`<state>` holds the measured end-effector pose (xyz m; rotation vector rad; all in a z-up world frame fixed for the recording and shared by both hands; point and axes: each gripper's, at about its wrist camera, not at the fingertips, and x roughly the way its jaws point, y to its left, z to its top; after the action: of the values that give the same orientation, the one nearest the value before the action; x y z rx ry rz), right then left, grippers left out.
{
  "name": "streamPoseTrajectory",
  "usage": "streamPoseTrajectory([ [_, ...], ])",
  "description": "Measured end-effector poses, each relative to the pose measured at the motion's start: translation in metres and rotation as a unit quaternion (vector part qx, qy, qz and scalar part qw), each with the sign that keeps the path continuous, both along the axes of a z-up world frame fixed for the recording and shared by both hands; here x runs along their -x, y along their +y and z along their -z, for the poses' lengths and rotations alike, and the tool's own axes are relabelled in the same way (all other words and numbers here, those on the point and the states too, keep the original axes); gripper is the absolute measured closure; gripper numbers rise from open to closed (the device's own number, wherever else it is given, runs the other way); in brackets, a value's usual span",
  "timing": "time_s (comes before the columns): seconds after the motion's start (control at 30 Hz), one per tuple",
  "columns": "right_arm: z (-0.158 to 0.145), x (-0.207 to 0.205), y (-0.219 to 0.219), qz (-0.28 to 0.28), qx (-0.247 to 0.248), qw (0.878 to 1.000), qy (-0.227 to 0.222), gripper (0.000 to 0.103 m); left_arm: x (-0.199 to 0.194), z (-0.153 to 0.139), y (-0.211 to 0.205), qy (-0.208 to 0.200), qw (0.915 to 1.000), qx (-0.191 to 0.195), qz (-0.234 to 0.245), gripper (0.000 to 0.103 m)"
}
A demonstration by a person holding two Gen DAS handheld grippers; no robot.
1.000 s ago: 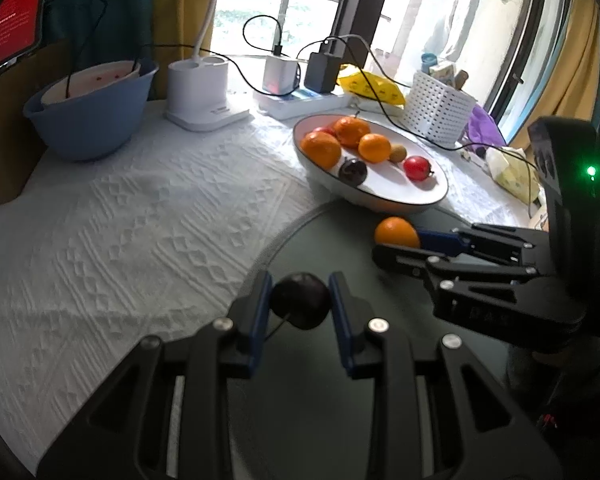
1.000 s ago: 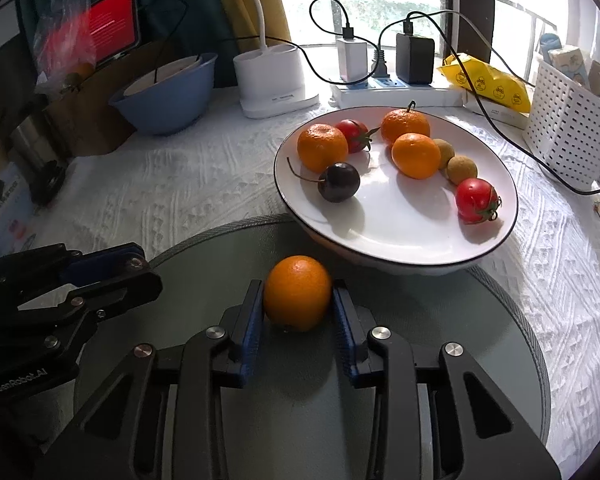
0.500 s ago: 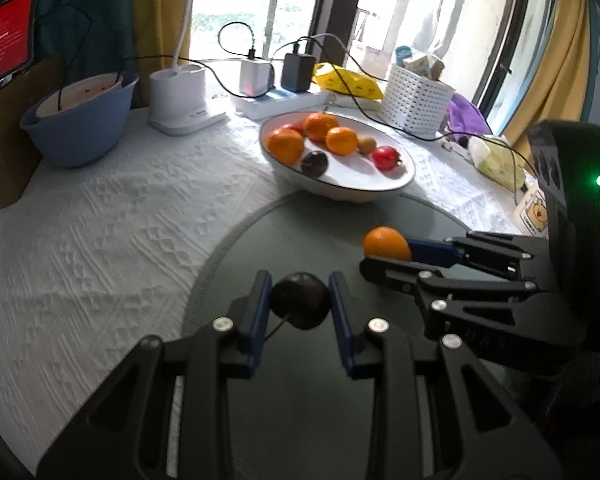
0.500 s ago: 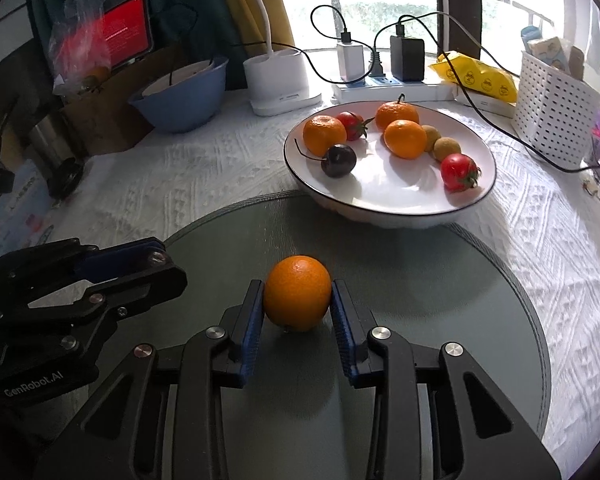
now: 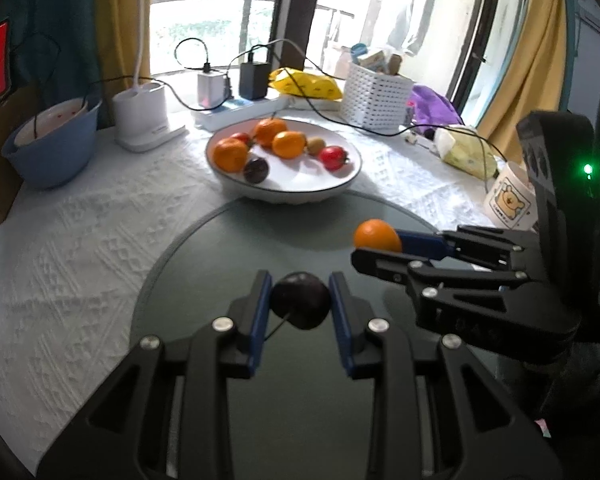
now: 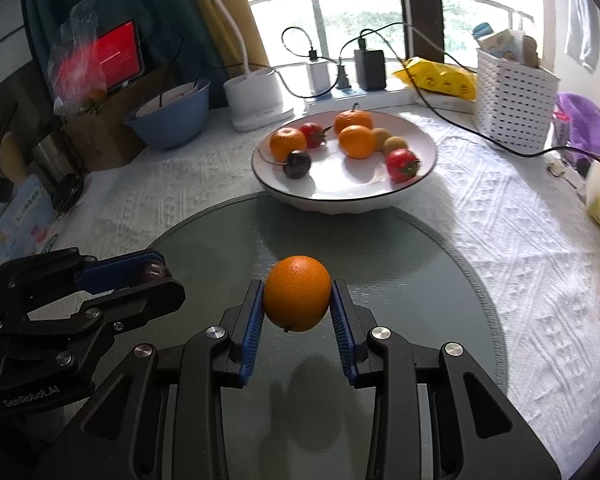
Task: Organize fruits
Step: 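Carry the plum with the left tool while the right tool carries the mandarin to the plate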
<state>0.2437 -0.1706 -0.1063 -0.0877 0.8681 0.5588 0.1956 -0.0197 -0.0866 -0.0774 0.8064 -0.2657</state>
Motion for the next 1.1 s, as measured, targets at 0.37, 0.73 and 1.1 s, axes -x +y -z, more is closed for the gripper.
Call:
streamPoseTrajectory([
  [0.37,-0.015,-0.015,-0.020,0.017,-0.012,1.000,-0.015,0.068,-0.020,-0.013,-0.015,-0.010,0.9998,-0.007,0.015,0.073],
  [0.73,-0.021,-0.048,-0.025,0.021,-0.016,0.999,-0.019,0.068,-0.059,-0.016,-0.015,-0.008,0.9999,-0.002,0.013,0.073],
  [1.1,-0.020,-0.081,-0.017,0.009,-0.014,1.000,-0.012,0.068,-0.098,-0.015,-0.005,-0.004,0.9999,0.009,0.001,0.073],
])
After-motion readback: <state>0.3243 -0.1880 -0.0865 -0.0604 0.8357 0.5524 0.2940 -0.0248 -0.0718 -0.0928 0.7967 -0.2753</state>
